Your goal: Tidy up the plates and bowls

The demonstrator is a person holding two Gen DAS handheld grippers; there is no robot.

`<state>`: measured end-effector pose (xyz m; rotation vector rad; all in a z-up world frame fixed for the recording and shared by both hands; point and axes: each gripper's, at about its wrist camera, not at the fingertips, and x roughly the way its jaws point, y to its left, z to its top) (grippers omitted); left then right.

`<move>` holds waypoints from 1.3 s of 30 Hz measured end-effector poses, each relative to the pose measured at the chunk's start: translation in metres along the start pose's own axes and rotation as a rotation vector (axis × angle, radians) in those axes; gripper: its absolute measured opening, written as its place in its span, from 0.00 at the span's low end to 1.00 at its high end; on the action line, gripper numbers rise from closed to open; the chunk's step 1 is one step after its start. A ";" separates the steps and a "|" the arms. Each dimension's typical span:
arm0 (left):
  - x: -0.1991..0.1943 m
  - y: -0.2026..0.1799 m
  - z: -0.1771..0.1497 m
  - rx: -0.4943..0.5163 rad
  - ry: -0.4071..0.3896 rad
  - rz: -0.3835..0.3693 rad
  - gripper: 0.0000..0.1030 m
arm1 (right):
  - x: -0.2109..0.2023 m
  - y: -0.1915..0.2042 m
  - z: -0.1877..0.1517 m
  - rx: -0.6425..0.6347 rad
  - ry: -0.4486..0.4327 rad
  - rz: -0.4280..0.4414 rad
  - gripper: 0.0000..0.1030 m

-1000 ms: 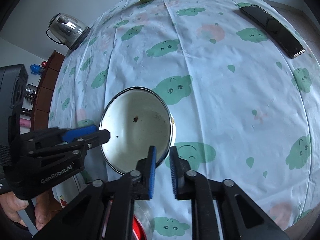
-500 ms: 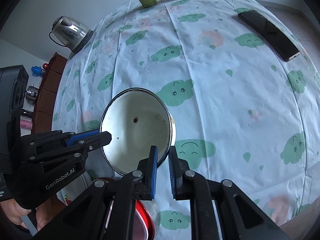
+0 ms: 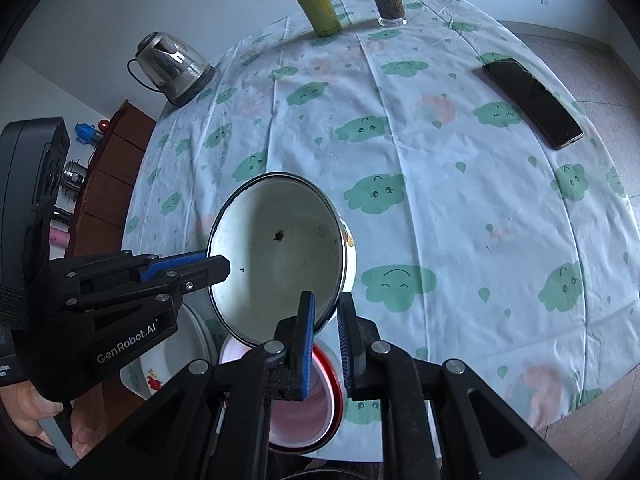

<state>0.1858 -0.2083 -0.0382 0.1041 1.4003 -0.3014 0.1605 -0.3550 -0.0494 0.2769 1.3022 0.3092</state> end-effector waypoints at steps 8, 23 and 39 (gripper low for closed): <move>-0.018 0.000 -0.028 -0.002 -0.004 -0.004 0.07 | -0.015 0.013 -0.020 -0.024 -0.003 0.008 0.13; -0.017 0.002 -0.066 -0.020 0.012 -0.015 0.07 | -0.012 0.024 -0.061 -0.016 0.027 0.015 0.13; -0.013 0.000 -0.086 -0.022 0.024 -0.023 0.07 | -0.004 0.025 -0.086 -0.011 0.060 0.008 0.14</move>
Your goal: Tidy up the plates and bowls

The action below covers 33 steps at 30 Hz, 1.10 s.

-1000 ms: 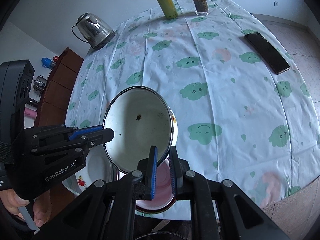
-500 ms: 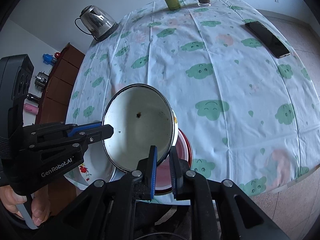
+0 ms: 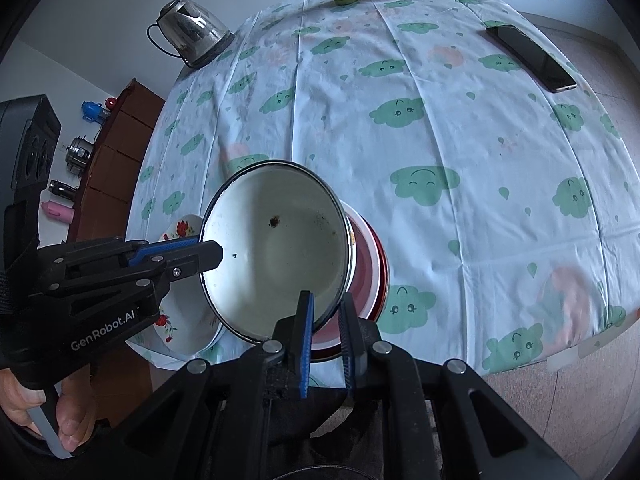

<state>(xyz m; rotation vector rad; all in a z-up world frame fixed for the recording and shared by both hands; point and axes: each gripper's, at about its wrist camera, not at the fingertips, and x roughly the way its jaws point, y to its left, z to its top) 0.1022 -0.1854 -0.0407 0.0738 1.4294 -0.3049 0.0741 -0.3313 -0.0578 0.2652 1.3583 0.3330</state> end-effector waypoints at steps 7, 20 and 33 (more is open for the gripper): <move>0.000 -0.002 -0.003 0.002 0.004 -0.004 0.07 | 0.002 -0.002 -0.005 0.003 0.007 -0.003 0.14; 0.005 -0.004 -0.008 0.002 0.011 0.002 0.07 | 0.003 -0.003 -0.009 0.005 0.012 -0.003 0.14; 0.021 -0.002 -0.006 -0.015 0.043 0.001 0.07 | 0.014 -0.007 -0.008 0.013 0.034 -0.003 0.14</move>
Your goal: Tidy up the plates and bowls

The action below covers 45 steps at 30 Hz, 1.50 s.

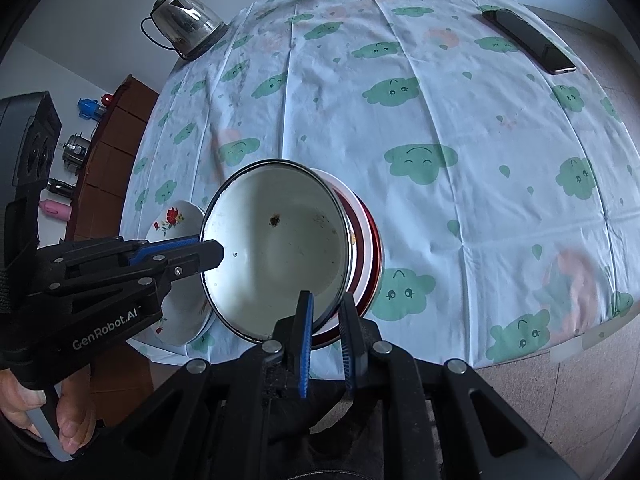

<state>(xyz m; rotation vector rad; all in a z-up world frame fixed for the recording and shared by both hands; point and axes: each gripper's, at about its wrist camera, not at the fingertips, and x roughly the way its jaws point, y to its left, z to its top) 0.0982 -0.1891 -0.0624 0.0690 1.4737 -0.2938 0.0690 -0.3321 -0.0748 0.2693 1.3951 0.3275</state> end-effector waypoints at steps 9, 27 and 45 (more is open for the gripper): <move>0.004 0.001 -0.001 -0.009 0.047 -0.028 0.07 | 0.009 -0.004 0.001 -0.003 0.035 0.001 0.14; 0.006 0.008 -0.008 -0.035 0.073 -0.043 0.07 | 0.010 0.000 -0.004 -0.014 0.058 0.017 0.14; 0.011 0.011 -0.004 -0.053 0.072 -0.069 0.07 | 0.013 -0.008 -0.002 0.012 0.047 0.025 0.14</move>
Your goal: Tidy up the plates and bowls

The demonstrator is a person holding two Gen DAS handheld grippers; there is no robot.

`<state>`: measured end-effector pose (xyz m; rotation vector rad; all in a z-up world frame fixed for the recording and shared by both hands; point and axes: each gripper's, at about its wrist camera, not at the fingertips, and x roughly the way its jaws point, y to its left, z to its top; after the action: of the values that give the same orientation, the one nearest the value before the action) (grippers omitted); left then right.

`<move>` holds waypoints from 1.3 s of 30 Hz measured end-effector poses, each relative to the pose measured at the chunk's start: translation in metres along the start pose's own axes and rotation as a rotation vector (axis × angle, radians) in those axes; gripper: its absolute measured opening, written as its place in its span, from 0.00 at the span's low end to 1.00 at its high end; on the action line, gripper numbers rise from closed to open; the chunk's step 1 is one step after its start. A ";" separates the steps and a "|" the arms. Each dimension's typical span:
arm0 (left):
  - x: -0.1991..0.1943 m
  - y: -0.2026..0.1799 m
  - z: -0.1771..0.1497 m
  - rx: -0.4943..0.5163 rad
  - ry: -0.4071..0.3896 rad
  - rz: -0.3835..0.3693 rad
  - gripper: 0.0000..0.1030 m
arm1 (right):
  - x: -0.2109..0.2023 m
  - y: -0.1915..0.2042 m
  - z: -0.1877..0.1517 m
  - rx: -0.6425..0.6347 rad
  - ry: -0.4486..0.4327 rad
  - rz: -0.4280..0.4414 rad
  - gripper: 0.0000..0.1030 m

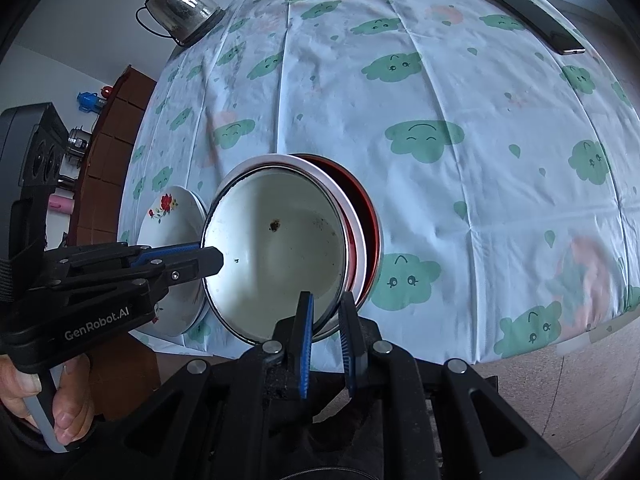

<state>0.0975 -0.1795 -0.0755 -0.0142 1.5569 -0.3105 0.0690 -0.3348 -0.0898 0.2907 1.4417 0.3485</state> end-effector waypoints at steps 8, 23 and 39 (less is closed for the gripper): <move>0.001 0.000 0.003 -0.005 -0.002 -0.003 0.07 | -0.001 -0.002 0.002 0.011 -0.011 0.011 0.14; 0.005 -0.002 0.010 0.026 -0.008 0.024 0.07 | -0.003 0.008 0.007 -0.064 -0.046 -0.050 0.14; 0.004 -0.005 0.009 0.048 -0.018 0.027 0.07 | -0.002 0.008 0.009 -0.075 -0.050 -0.071 0.16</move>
<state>0.1056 -0.1865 -0.0787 0.0414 1.5301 -0.3259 0.0774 -0.3285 -0.0836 0.1856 1.3828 0.3349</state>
